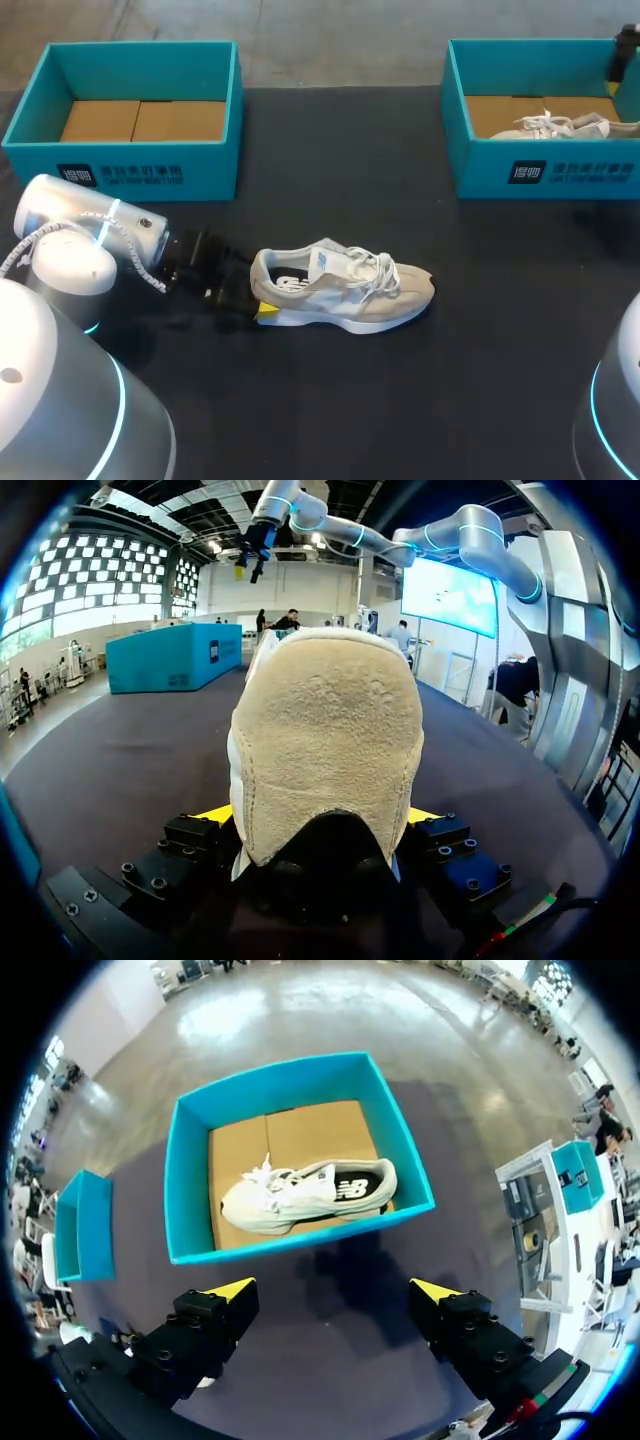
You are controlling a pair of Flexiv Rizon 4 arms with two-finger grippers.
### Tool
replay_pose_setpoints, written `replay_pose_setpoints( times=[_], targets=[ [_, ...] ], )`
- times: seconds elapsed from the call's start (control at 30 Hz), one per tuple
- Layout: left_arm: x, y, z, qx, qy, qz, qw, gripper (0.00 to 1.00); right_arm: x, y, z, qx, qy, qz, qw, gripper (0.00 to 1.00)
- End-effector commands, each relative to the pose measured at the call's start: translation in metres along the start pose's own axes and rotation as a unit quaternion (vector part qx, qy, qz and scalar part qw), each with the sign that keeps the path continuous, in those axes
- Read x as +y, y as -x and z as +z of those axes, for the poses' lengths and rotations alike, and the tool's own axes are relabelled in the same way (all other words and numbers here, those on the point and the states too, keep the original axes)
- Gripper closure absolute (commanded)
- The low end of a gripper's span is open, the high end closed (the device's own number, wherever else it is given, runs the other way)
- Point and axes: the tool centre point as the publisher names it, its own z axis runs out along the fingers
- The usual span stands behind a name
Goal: Take the shoe out of the shoebox, open the shoe tongue, remove and reinsert the insole, then place the shoe into the shoebox
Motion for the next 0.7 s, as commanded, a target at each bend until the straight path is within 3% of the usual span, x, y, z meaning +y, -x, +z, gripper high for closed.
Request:
replay_pose_setpoints(
  times=[0.03, 0.37, 0.7],
  targets=[
    [0.001, 0.001, 0.002, 0.001, 0.001, 0.000, 1.000, 1.00, -0.002, -0.022, -0.010, -0.024, -0.002, 0.012, 1.000, 0.00],
    [0.001, 0.001, 0.002, 0.001, 0.001, 0.000, 1.000, 1.00, -0.018, -0.056, -0.023, -0.025, -0.007, 0.043, 0.999, 0.00],
    [0.001, 0.001, 0.002, 0.001, 0.001, 0.000, 1.000, 1.00, -0.046, -0.102, -0.027, -0.011, -0.014, 0.054, 0.998, 0.00]
  ],
)
